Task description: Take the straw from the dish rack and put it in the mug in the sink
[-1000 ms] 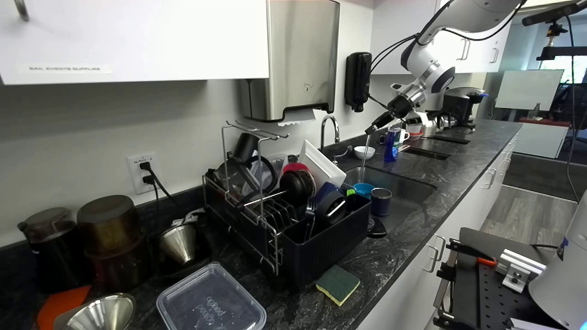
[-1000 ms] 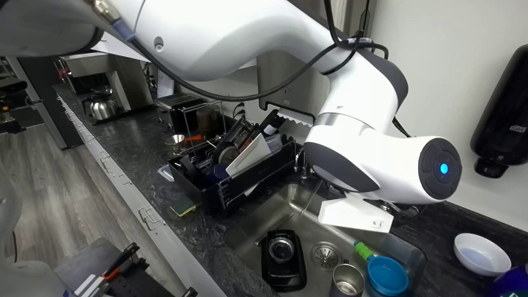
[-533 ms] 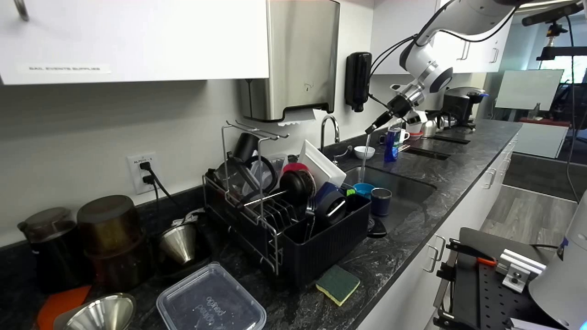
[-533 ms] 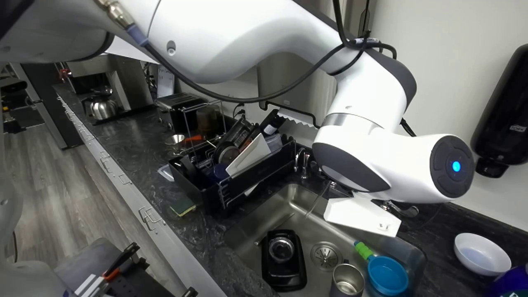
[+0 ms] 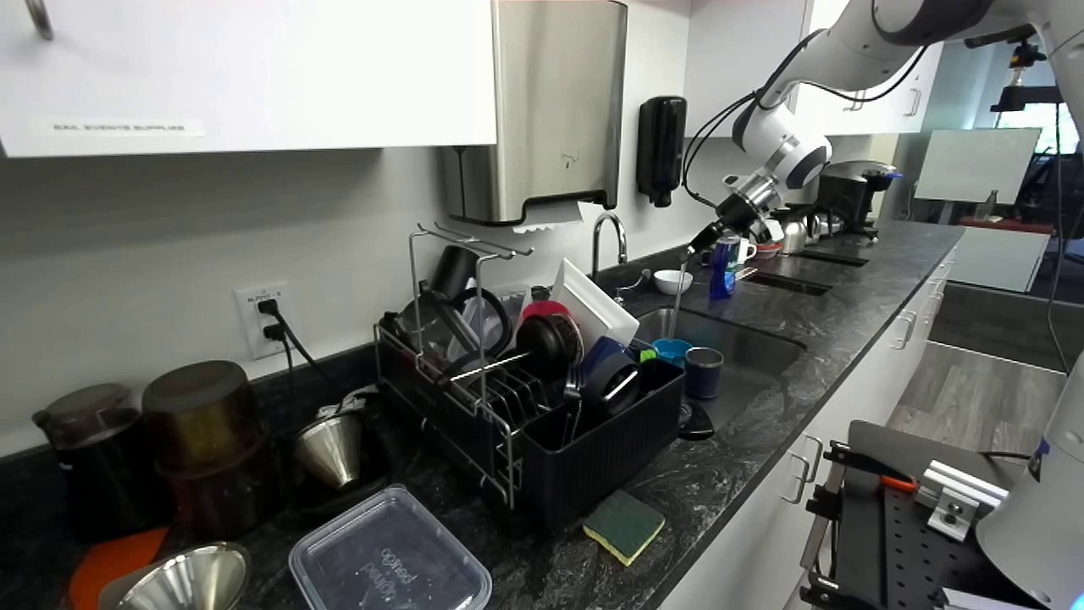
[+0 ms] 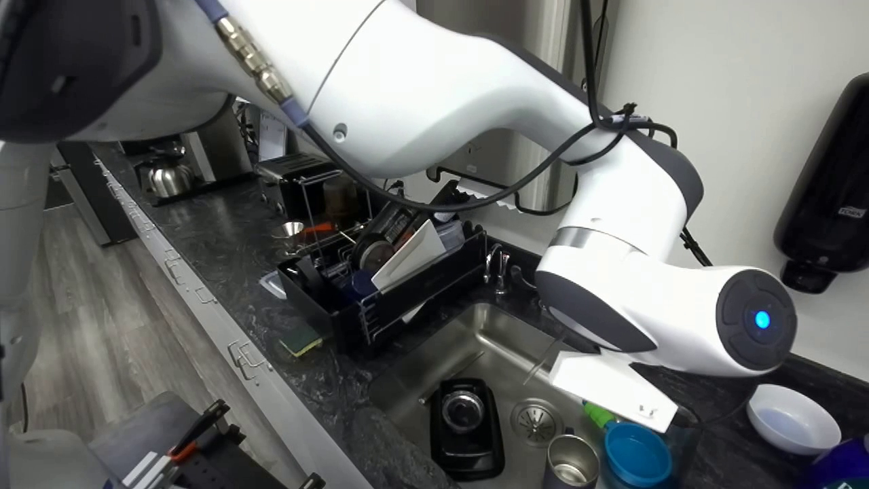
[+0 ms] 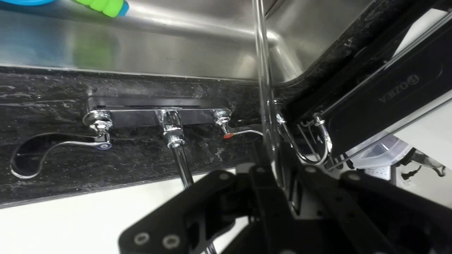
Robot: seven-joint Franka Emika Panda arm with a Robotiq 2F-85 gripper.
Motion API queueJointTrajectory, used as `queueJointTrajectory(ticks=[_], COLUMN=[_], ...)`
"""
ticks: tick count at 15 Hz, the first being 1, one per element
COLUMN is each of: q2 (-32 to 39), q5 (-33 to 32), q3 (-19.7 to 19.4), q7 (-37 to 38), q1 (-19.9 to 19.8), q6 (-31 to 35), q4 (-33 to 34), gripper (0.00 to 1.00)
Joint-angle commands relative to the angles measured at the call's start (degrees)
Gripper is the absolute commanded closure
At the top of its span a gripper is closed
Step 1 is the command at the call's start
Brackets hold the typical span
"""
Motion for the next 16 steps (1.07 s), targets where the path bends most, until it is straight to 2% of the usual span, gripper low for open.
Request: queueJointTrajectory(ticks=[1, 16], q2=[1.21, 0.41], q5=[2.23, 3.52], q3=[1.78, 2.65], q7=[1.71, 1.48], q1=[-1.62, -2.30], q6=[3.98, 19.50], q4=[0.96, -1.98], gripper=[0.97, 0.97])
